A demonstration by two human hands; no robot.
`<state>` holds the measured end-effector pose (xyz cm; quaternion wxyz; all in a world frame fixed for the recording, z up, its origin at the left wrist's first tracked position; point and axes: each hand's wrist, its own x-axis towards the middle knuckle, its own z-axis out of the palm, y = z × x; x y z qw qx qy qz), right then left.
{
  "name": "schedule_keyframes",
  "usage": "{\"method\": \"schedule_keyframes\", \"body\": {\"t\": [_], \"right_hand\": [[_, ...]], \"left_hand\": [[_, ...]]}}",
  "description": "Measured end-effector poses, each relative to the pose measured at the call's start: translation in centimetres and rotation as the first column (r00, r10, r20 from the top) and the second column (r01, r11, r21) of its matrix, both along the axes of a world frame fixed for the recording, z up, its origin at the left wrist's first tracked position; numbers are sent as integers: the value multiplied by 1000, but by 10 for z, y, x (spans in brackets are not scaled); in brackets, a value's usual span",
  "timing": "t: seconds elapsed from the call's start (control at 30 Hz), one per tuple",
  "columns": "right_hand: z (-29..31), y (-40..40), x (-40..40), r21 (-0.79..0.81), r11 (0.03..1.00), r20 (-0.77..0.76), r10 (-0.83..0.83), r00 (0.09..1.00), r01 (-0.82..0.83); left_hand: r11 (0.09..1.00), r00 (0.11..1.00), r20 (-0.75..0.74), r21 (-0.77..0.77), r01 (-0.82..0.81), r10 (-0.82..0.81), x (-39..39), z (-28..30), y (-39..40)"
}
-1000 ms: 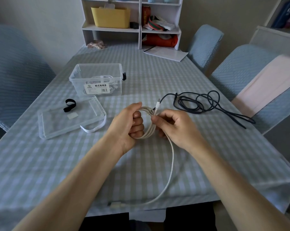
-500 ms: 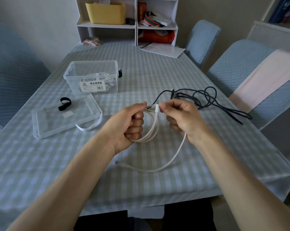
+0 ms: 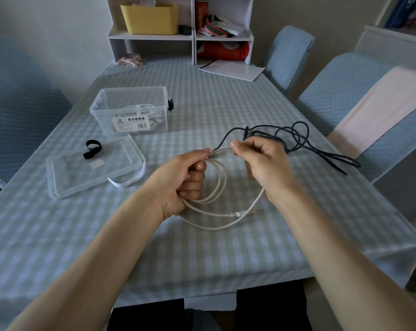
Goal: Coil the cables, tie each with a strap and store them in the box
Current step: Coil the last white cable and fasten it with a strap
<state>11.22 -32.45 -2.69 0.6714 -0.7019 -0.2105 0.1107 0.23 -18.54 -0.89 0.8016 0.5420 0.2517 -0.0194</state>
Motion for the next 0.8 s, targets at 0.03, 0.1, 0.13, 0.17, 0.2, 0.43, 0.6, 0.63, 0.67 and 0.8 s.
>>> {"method": "schedule_keyframes", "body": {"t": [0.03, 0.1, 0.13, 0.17, 0.2, 0.43, 0.6, 0.63, 0.67, 0.8], "right_hand": [[0, 0, 1, 27, 999, 3, -31, 1000, 31], [0, 0, 3, 66, 993, 11, -95, 995, 94], [0, 1, 3, 66, 991, 24, -118, 993, 116], [-1, 2, 3, 64, 989, 40, -135, 990, 132], [-2, 3, 2, 65, 987, 50, -150, 987, 146], [-4, 2, 1, -124, 990, 148, -50, 988, 68], [-8, 2, -2, -285, 958, 273, 64, 960, 17], [-7, 3, 0, -250, 967, 292, 21, 956, 55], [-7, 2, 3, -212, 973, 309, -24, 951, 93], [-7, 2, 3, -115, 979, 348, -121, 930, 170]], "left_hand": [[1000, 1000, -3, 2, 11, -11, 0, 0, -1], [999, 999, -10, 9, 36, -36, 0, 0, -3], [999, 999, -13, 11, 41, -41, 0, -1, -3], [999, 999, -15, 13, 43, -43, 1, -1, -3], [999, 999, -17, 16, 43, -43, 1, -1, -3], [999, 999, 21, -25, -45, 46, 3, -3, 0], [973, 978, 65, -136, -188, 198, 2, -3, 7], [978, 983, 57, -125, -169, 177, 1, -2, 7], [985, 989, 43, -106, -139, 144, 1, -2, 6], [998, 999, -4, -57, -34, 34, -1, -2, 4]]}}
